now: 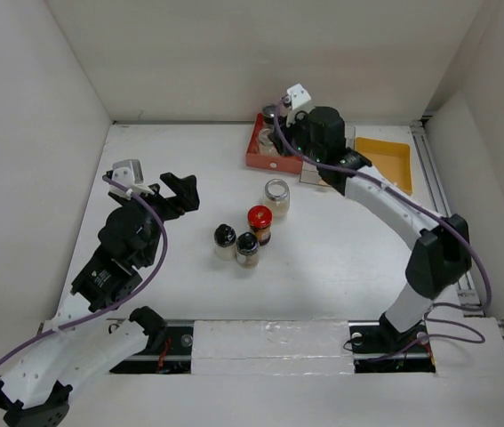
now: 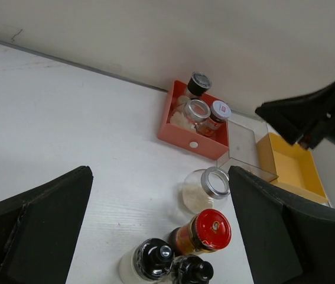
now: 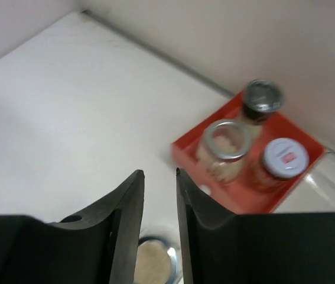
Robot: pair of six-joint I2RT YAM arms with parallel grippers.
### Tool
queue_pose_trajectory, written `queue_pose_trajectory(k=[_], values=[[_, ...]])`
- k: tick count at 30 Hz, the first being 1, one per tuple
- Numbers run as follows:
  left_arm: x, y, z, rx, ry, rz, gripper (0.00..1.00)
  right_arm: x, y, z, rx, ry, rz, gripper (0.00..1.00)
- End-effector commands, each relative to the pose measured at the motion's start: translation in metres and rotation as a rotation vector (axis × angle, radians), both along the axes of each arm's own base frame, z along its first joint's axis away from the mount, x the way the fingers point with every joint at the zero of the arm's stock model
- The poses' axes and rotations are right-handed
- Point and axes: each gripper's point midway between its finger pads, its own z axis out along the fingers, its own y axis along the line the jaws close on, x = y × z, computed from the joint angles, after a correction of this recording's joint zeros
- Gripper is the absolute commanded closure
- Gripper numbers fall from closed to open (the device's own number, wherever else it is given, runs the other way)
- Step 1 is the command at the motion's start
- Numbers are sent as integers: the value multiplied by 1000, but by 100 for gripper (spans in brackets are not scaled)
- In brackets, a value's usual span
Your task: Organize the condiment bottles
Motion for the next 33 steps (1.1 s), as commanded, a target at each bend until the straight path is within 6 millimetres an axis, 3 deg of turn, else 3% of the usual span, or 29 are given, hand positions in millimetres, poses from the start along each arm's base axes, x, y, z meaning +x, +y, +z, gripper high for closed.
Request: queue_pose_trajectory(k=[1, 2, 5, 6, 9, 11, 12, 13, 14, 16, 18, 20, 28, 33], values=[[1, 8, 7, -20, -31, 42, 4, -61, 46, -35, -18, 72, 205, 67], [1, 8, 7, -30, -30, 43, 3, -86, 68, -38, -34, 73, 281, 67], [1, 11, 7, -30, -31, 64, 3, -123, 86, -54, -135, 114, 362, 38], [2, 13, 7, -39, -30, 76, 3, -143, 98, -61, -167, 128, 402, 21], [1, 14, 9, -38, -29, 77, 3, -167, 104, -78, -249, 161, 418, 8], [1, 14, 9, -38, -29, 77, 3, -165, 93, -93, -307, 189, 357, 1], [1, 14, 9, -38, -29, 77, 3, -160, 82, -92, -332, 188, 276, 0], [1, 14, 9, -38, -29, 77, 3, -161, 76, -104, -351, 217, 247, 0], [3, 13, 7, -32, -22, 77, 3, -162, 69, -97, -322, 222, 215, 0], [2, 10, 7, -33, -22, 65, 3, -147, 49, -93, -287, 214, 92, 0], [2, 9, 7, -33, -21, 55, 3, -141, 26, -106, -254, 273, -10, 0], [2, 7, 7, -33, -21, 46, 3, -138, 19, -105, -222, 291, -42, 0], [1, 5, 7, -32, -20, 35, 3, -149, 42, -126, -188, 387, 56, 0], [0, 7, 11, -44, -34, 35, 3, -155, 52, -124, -152, 409, 104, 0]])
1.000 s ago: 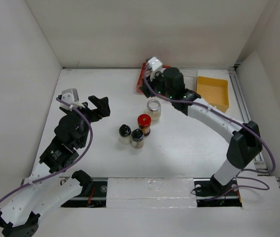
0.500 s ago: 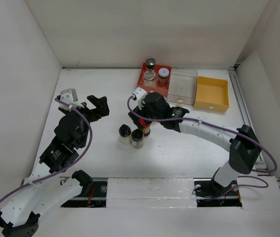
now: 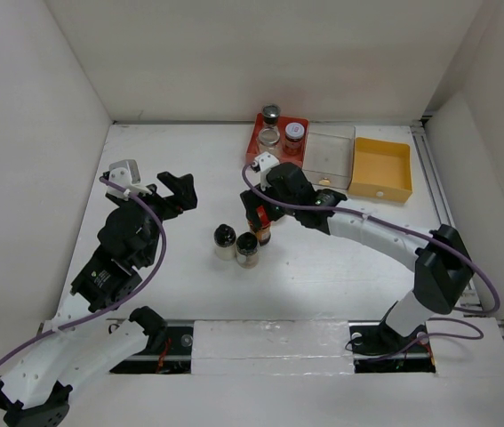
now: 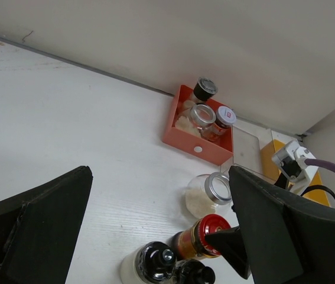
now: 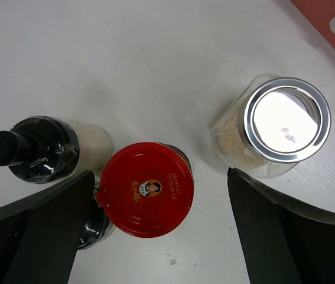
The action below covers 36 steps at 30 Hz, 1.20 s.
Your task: Organize the condiment bottles
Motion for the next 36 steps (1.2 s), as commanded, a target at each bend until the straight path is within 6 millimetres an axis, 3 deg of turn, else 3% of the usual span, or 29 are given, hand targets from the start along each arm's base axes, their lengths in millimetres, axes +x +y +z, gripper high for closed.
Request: queue_pose_trajectory(k=[1, 9, 15, 17, 19, 22, 25, 27, 31, 35, 36], values=[[-1, -1, 10, -31, -32, -8, 3, -5, 16, 13, 85, 2, 37, 0], [-1, -3, 10, -31, -32, -17, 3, 0, 8, -27, 7, 69, -15, 0], [-1, -3, 10, -31, -32, -17, 3, 6, 12, -27, 16, 63, -28, 7], [-1, -3, 10, -31, -32, -17, 3, 5, 11, -28, 9, 69, -28, 17], [-1, -3, 10, -31, -32, -17, 3, 6, 12, -21, 27, 53, -27, 34], [-1, -3, 10, -31, -32, -17, 3, 10, 7, 12, 74, -17, -54, 47], [-1, -3, 10, -31, -32, -17, 3, 15, -2, 69, 145, -151, -75, 49], [-1, -4, 10, -31, -32, -26, 3, 19, -9, 120, 222, -252, -87, 50], [0, -6, 8, -26, -24, -26, 3, 41, -35, 185, 323, -397, -117, 51], [0, -6, 8, -26, -24, -26, 3, 85, -78, 207, 308, -468, -239, 51], [0, -6, 8, -26, -24, -26, 3, 104, -101, 218, 306, -506, -295, 51]])
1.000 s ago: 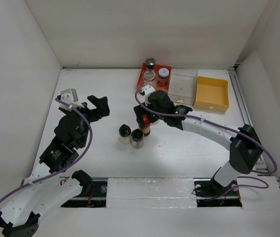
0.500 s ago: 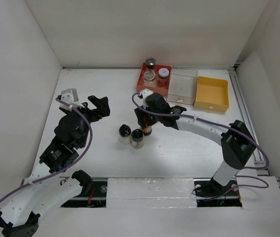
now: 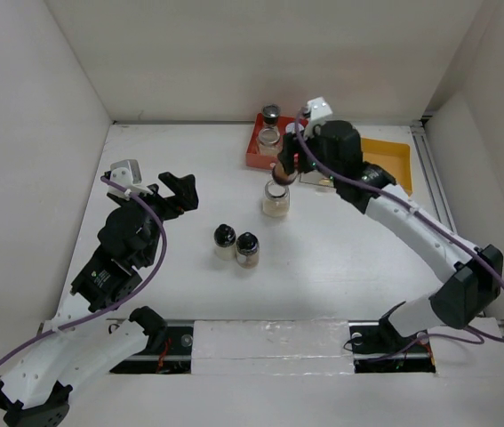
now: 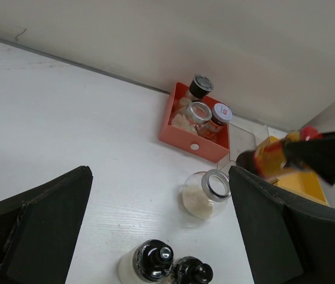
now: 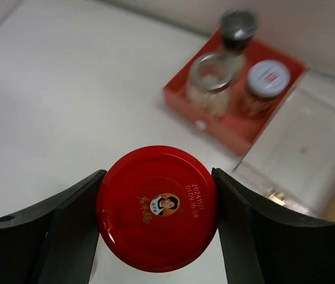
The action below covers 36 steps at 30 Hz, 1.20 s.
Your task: Organize the condiment bottles
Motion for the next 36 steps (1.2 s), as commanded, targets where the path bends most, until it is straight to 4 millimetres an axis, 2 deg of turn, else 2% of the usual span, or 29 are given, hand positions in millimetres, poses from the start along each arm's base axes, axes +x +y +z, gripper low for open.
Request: queue_pose_trajectory(k=[1, 2, 3, 4, 5, 6, 7, 8, 10, 11, 13, 14, 15, 17, 18, 19, 20, 21, 22, 24, 25, 27, 28, 31, 32, 33, 34, 35, 36], values=[[1, -2, 8, -25, -25, -5, 3, 60, -43, 88, 112, -263, -150, 51], [1, -2, 8, -25, -25, -5, 3, 72, -54, 89, 110, -269, -180, 51], [1, -1, 8, -16, -26, -5, 3, 89, -74, 87, 96, -270, -214, 51], [1, -1, 8, -16, -26, -5, 3, 100, -82, 93, 100, -281, -229, 51], [1, -1, 8, -16, -26, -5, 3, 119, -84, 73, 81, -247, -238, 51], [1, -1, 8, -16, -26, -5, 3, 130, -88, 69, 80, -240, -234, 51], [-1, 0, 10, -22, -33, -5, 3, 144, -103, 79, 75, -264, -267, 51], [0, 2, 10, -22, -33, 6, 3, 163, -105, 56, 59, -228, -270, 51], [0, 2, 10, -22, -33, 6, 3, 185, -120, 46, 47, -219, -282, 51], [0, 2, 10, -22, -33, 6, 3, 202, -118, 35, 48, -206, -265, 51], [0, 2, 10, -22, -33, 6, 3, 220, -123, 22, 48, -187, -253, 51], [0, 2, 10, -22, -33, 6, 3, 229, -125, 29, 55, -203, -253, 51], [0, 1, 6, -16, -26, 6, 3, 242, -129, 5, 33, -168, -260, 51], [0, 1, 6, -16, -26, 6, 3, 253, -127, -4, 19, -169, -257, 51], [0, 1, 6, -16, -26, 6, 3, 258, -128, -1, 19, -176, -266, 51], [0, 1, 6, -16, -26, 6, 3, 267, -132, -18, 11, -155, -274, 51], [0, 1, 6, -16, -26, 6, 3, 270, -130, -24, 10, -142, -264, 51], [1, 3, 6, -16, -26, 16, 3, 274, -129, -20, 14, -155, -264, 51], [2, 2, 3, -10, -19, 16, 3, 279, -129, -32, 9, -139, -264, 51], [2, 2, 3, -10, -19, 16, 3, 281, -128, -43, 3, -120, -264, 51], [2, 2, 3, -1, -19, 16, 3, 282, -128, -39, 6, -129, -264, 50], [3, 2, 5, -7, -27, 16, 3, 286, -129, -59, -6, -100, -272, 47], [5, 0, 3, 0, -18, 16, 3, 288, -130, -65, -12, -92, -281, 42], [5, 0, 3, 0, -18, 16, 3, 285, -132, -83, -26, -57, -289, 34], [5, 0, 3, 0, -18, 16, 3, 283, -135, -82, -31, -56, -301, 25], [5, 0, 3, 0, -18, 16, 3, 282, -135, -88, -35, -44, -300, 21], [5, 0, 3, 0, -18, 16, 3, 280, -135, -77, -29, -60, -301, 18], [5, 0, 3, 0, -18, 16, 3, 278, -136, -75, -29, -60, -301, 11], [5, 0, 3, 0, -18, 16, 3, 274, -136, -50, -15, -102, -302, 9]])
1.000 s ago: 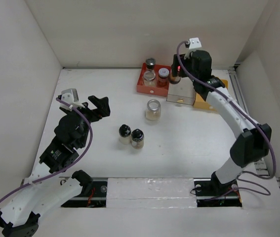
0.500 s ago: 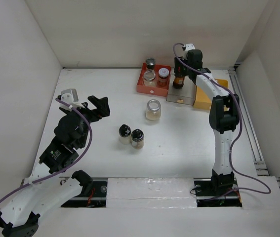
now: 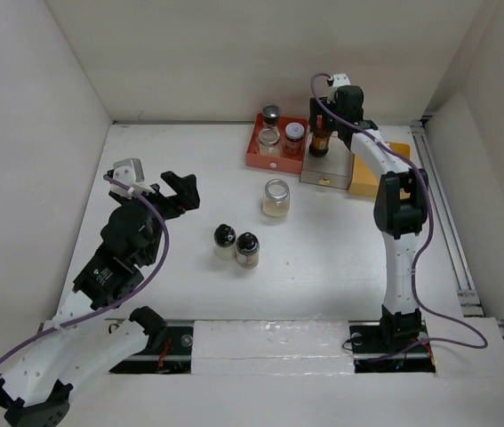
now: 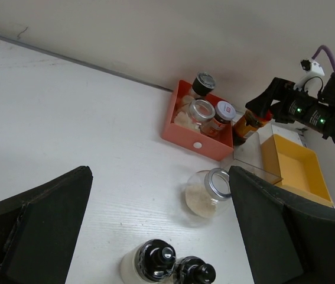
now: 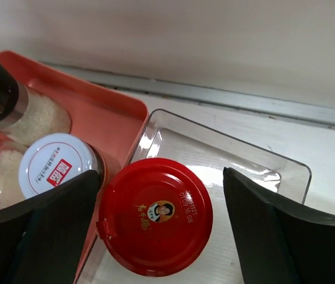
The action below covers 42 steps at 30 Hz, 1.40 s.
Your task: Organize the condiment bottles
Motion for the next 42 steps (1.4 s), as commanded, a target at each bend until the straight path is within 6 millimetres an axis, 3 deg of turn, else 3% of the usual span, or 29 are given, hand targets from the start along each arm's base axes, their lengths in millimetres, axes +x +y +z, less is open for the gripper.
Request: queue_pose_trajectory(k=[1, 2, 3, 4, 6, 8, 9, 10, 12, 13, 14, 16, 18, 21, 24, 28, 33, 38, 41, 42], values=[[2, 1, 5, -10, -26, 12, 3, 1, -1, 91, 29, -204, -6, 7], [4, -2, 3, -5, -19, 3, 3, -2, -1, 105, 33, -227, -6, 6], [4, -2, 3, -5, -19, 3, 3, -8, 0, 108, 36, -223, 6, 4], [4, -2, 3, -5, -19, 3, 3, -20, 4, 140, 47, -275, 16, 4], [4, -2, 3, -5, -19, 3, 3, -47, 9, 169, 62, -312, 48, 1], [4, -2, 3, -5, -19, 3, 3, -71, 22, 181, 71, -328, 82, 1], [4, -2, 3, -5, -19, 3, 3, -87, 40, 181, 79, -326, 124, 1], [2, 0, 5, -10, -26, 3, 3, -114, 47, 169, 79, -296, 155, 1], [2, 0, 5, -10, -26, 3, 3, -143, 65, 152, 95, -265, 177, 1], [2, 0, 5, -10, -26, 3, 3, -170, 88, 107, 87, -181, 223, 1], [2, 0, 5, -10, -26, 3, 3, -187, 95, 109, 103, -189, 237, 1], [2, -2, 5, -11, -26, -6, 3, -216, 123, 86, 123, -138, 287, 1], [2, -2, 5, -11, -26, -6, 3, -243, 128, 52, 93, -43, 309, 1], [1, -5, 5, -11, -26, -25, 3, -272, 138, 25, 34, 43, 330, 1], [-1, -4, 8, -17, -33, -25, 3, -281, 137, 17, 5, 64, 319, 1], [-1, -4, 8, -17, -33, -25, 3, -274, 137, -9, -22, 118, 309, 1], [-1, -5, 8, -17, -33, -34, 3, -258, 154, -10, -36, 114, 358, 1], [-1, -5, 8, -17, -33, -34, 3, -240, 157, -14, -54, 111, 338, 1], [-1, -4, 8, -17, -33, -25, 3, -232, 159, -6, -49, 85, 325, 2], [-1, -4, 8, -17, -33, -25, 3, -230, 161, -15, -54, 96, 325, 4]])
